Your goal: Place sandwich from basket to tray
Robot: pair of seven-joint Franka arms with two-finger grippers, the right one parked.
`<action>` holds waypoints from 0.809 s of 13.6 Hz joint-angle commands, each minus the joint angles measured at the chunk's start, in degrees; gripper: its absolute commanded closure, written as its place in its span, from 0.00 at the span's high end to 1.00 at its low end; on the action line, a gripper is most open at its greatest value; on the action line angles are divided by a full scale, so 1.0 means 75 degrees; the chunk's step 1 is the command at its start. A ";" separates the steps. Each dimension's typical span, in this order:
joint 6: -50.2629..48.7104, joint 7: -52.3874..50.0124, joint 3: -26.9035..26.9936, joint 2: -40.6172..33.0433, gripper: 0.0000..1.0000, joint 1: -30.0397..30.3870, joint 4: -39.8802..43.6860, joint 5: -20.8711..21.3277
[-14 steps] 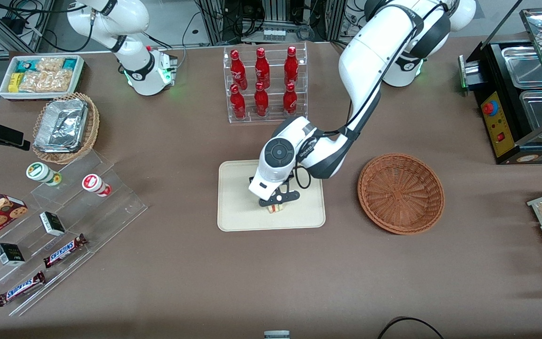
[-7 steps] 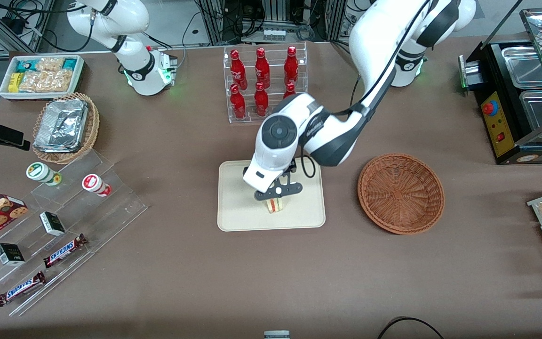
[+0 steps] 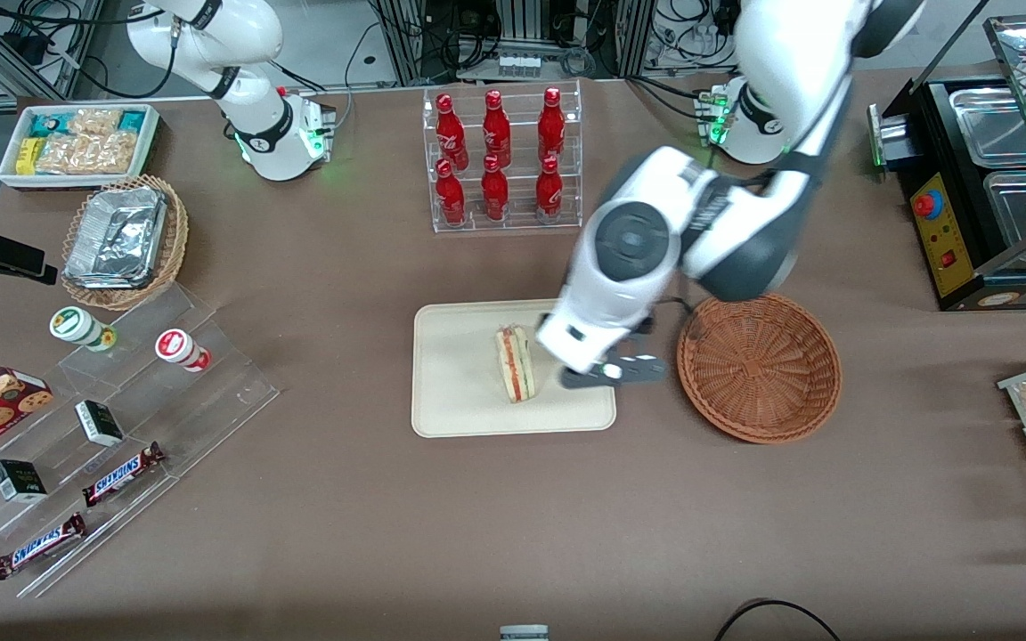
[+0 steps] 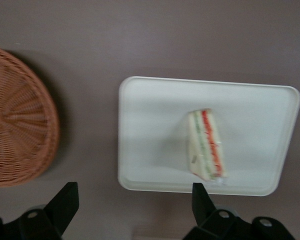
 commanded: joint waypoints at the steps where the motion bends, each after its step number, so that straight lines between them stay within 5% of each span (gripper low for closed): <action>1: -0.0119 0.1050 -0.0047 -0.0855 1.00 0.0749 -0.1037 -0.0001; 11: -0.0201 0.5105 -0.0047 -0.2695 1.00 0.3058 -0.2797 -0.0048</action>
